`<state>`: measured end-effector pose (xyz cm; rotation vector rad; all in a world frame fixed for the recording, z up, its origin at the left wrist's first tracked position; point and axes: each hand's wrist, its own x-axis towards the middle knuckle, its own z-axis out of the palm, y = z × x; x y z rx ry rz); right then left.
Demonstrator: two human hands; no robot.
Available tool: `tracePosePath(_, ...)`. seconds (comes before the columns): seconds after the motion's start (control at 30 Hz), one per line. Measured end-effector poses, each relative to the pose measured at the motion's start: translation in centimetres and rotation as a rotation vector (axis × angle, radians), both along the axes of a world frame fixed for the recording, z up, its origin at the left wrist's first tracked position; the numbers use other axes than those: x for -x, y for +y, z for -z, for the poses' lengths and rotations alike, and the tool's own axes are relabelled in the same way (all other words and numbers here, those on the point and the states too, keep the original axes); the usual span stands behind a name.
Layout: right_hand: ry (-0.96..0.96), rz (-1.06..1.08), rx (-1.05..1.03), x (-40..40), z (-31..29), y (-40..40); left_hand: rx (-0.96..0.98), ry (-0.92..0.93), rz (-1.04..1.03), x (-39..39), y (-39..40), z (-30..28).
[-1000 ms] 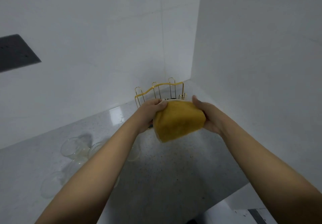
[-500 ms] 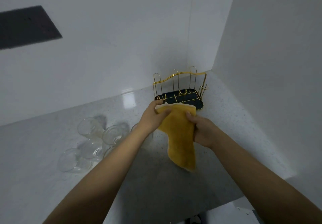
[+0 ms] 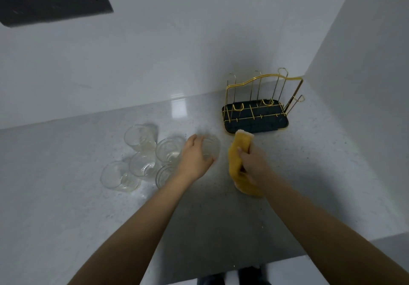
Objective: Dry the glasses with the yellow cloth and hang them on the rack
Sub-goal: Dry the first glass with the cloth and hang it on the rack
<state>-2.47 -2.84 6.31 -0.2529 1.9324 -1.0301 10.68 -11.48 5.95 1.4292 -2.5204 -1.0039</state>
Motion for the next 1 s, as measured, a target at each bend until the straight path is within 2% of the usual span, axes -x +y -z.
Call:
tracePosePath(0.2, -0.205, 0.039, 0.061, -1.1, 3.0, -1.3, -0.063, -0.155, 0.048, 0.3, -1.1, 1.2)
tracePosePath(0.5, -0.316, 0.093, 0.158, -1.3, 2.6, -1.0, -0.024, -0.044, 0.008, 0.6, -1.7, 2.5)
tracePosePath(0.77, -0.152, -0.016, 0.290, -1.4, -2.2, 1.1, -0.160, 0.109, -0.051, 1.5, -2.3, -0.8)
tracePosePath(1.0, -0.142, -0.066, 0.487, -1.3, -4.4, 2.7, -0.280, 0.133, 0.064, 2.2, -1.2, -6.3)
